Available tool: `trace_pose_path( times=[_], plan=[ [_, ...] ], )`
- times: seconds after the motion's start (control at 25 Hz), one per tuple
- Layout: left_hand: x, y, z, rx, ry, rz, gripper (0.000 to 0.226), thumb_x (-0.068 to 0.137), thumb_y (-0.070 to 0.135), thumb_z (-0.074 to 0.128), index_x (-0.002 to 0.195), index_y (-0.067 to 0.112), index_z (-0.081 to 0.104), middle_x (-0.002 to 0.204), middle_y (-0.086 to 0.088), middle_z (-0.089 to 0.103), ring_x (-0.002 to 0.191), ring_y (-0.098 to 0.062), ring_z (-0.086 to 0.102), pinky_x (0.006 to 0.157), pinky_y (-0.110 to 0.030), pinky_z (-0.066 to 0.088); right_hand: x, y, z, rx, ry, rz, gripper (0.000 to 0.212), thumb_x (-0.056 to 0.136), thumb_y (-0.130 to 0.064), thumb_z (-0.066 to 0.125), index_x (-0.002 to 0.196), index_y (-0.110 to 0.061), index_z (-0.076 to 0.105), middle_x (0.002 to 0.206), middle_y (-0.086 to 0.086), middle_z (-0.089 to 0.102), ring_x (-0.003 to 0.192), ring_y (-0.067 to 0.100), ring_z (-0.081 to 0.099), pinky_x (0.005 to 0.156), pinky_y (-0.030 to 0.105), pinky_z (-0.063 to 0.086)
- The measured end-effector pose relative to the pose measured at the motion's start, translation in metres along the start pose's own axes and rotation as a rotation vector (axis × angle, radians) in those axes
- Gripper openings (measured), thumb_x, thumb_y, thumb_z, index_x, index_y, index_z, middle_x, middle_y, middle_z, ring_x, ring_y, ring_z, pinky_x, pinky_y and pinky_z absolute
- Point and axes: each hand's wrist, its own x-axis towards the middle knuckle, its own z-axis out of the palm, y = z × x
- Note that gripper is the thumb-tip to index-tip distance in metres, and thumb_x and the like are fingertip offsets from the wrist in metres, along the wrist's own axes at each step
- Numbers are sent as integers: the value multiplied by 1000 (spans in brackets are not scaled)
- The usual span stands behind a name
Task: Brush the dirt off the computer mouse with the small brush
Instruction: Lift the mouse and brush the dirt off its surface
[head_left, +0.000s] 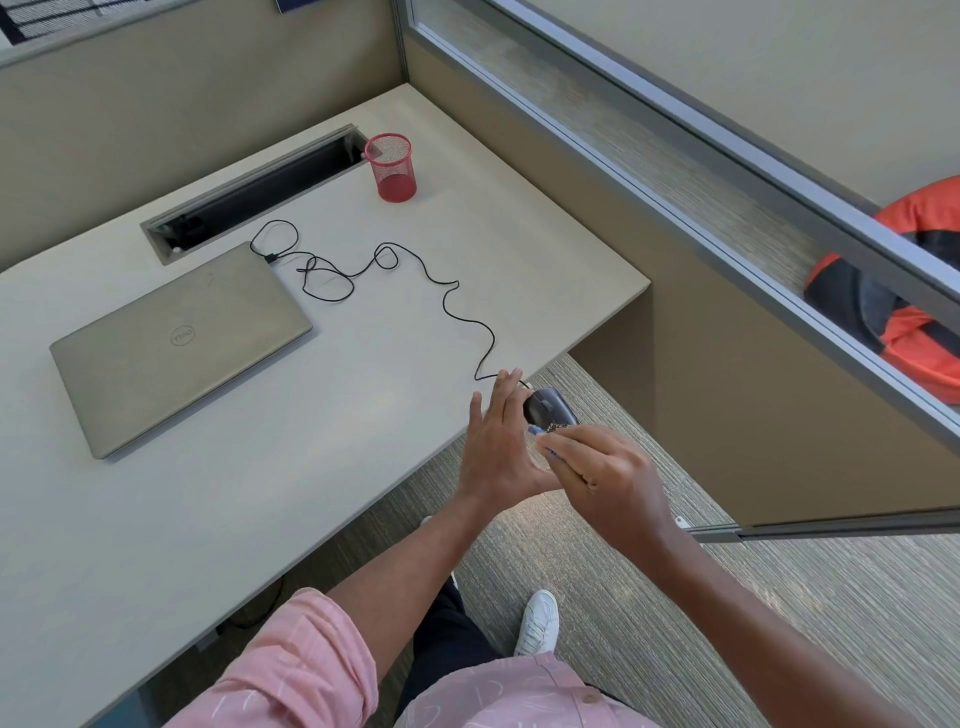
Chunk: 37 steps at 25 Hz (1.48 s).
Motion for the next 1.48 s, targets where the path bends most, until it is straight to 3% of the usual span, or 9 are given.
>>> trace_pose_path(
  times=[0.24, 0.6, 0.72, 0.96, 1.16, 1.32, 1.48],
  plan=[
    [-1, 2, 1, 33, 23, 0, 125, 64, 69, 93, 158, 8, 40, 182, -6, 26, 173, -22, 15, 139, -60, 14, 14, 12, -13, -22, 62, 76, 5, 93, 0, 86, 98, 1, 88, 91, 11, 84, 76, 29, 81, 64, 40, 66],
    [-4, -1, 3, 38, 8, -15, 132, 66, 71, 92, 164, 7, 32, 183, -5, 22, 174, -21, 8, 139, -61, 12, -1, -1, -9, -3, 0, 65, 9, 92, 0, 88, 100, -1, 88, 94, 10, 85, 80, 26, 82, 62, 39, 67],
    [-6, -2, 2, 50, 22, -13, 128, 66, 77, 85, 162, 10, 34, 182, -4, 24, 173, -21, 11, 138, -62, 14, 2, 3, -14, 14, 28, 87, 8, 94, -1, 86, 101, -1, 88, 95, 9, 85, 80, 25, 82, 65, 40, 68],
    [-6, 0, -1, 21, 44, 2, 124, 64, 71, 94, 157, 10, 40, 181, -6, 28, 173, -22, 14, 138, -61, 14, 9, 16, -15, 14, 34, 153, 12, 90, 5, 90, 101, 0, 88, 94, 11, 85, 76, 29, 81, 63, 47, 67],
    [-5, 1, -3, 29, 13, -5, 124, 67, 75, 81, 162, 9, 36, 183, -6, 24, 174, -21, 10, 138, -62, 14, -1, 9, -9, 16, 0, 126, 12, 91, 1, 89, 102, -2, 88, 94, 9, 84, 75, 28, 80, 61, 42, 66],
    [-4, -2, 0, 32, 17, -5, 127, 67, 72, 89, 162, 7, 36, 183, -6, 23, 174, -21, 9, 138, -61, 12, -5, 3, -8, 25, -21, 119, 12, 92, 2, 89, 103, -2, 88, 95, 10, 85, 78, 27, 81, 62, 43, 66],
    [-4, -3, -1, 47, 15, 1, 126, 67, 76, 82, 162, 9, 33, 183, -5, 24, 173, -21, 10, 138, -63, 14, 1, 6, -10, 40, 11, 128, 15, 90, 5, 90, 103, 0, 88, 95, 12, 85, 77, 29, 82, 61, 46, 67]
  ],
)
